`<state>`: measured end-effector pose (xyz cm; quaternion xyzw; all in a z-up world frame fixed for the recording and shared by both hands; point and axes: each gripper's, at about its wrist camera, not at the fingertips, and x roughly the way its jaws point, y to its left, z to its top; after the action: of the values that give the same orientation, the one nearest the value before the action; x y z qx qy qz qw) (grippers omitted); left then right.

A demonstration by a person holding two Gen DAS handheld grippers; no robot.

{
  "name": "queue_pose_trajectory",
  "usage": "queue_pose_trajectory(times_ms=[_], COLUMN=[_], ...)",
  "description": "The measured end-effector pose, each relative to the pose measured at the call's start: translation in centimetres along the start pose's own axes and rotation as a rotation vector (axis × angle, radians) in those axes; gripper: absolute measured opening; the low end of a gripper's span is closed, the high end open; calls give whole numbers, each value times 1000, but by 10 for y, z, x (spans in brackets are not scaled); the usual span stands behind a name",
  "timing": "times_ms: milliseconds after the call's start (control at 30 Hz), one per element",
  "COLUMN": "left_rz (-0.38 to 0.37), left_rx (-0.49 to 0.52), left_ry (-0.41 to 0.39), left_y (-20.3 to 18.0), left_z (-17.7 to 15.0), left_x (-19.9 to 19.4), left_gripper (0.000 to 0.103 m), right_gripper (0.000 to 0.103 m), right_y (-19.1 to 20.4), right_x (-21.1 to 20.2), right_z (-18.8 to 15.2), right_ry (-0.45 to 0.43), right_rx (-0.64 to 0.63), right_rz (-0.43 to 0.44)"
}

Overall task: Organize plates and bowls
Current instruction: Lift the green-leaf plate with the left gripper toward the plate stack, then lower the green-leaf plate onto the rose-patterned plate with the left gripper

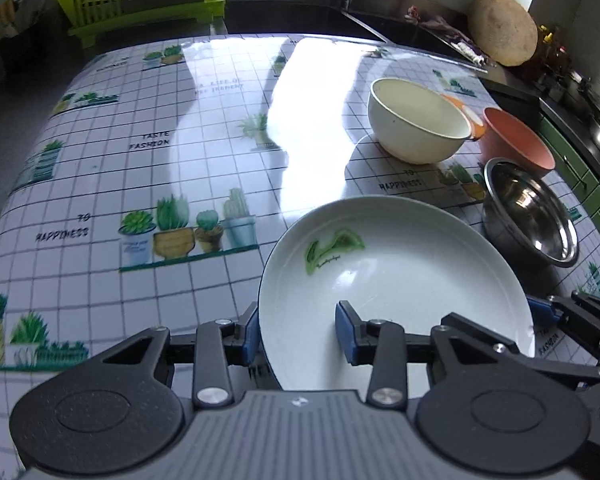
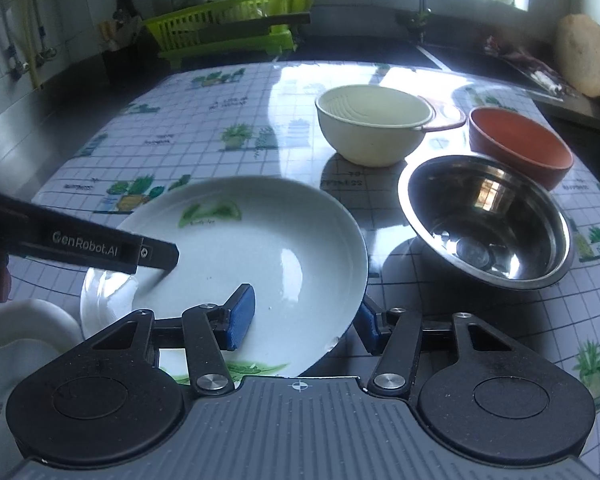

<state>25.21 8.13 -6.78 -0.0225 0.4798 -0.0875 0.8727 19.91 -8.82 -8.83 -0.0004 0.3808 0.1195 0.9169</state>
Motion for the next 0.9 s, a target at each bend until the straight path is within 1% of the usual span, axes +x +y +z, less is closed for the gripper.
queue_pose_trajectory(times_ms=[267, 433, 633, 900], left_rz=[16, 38, 99, 157], left_rx=[-45, -81, -122, -176], left_ry=[-65, -102, -103, -88], left_y=[-6, -12, -9, -1], left_z=[-17, -37, -69, -113], left_x=[-39, -75, -107, -133], left_gripper=[38, 38, 38, 38], right_gripper=[54, 54, 54, 54], right_y=[3, 9, 25, 48], right_x=[-33, -57, -78, -92], right_z=[-1, -5, -18, -41], right_ry=[-54, -84, -83, -64], right_rx=[-41, -87, -146, -201], right_rz=[32, 66, 141, 216])
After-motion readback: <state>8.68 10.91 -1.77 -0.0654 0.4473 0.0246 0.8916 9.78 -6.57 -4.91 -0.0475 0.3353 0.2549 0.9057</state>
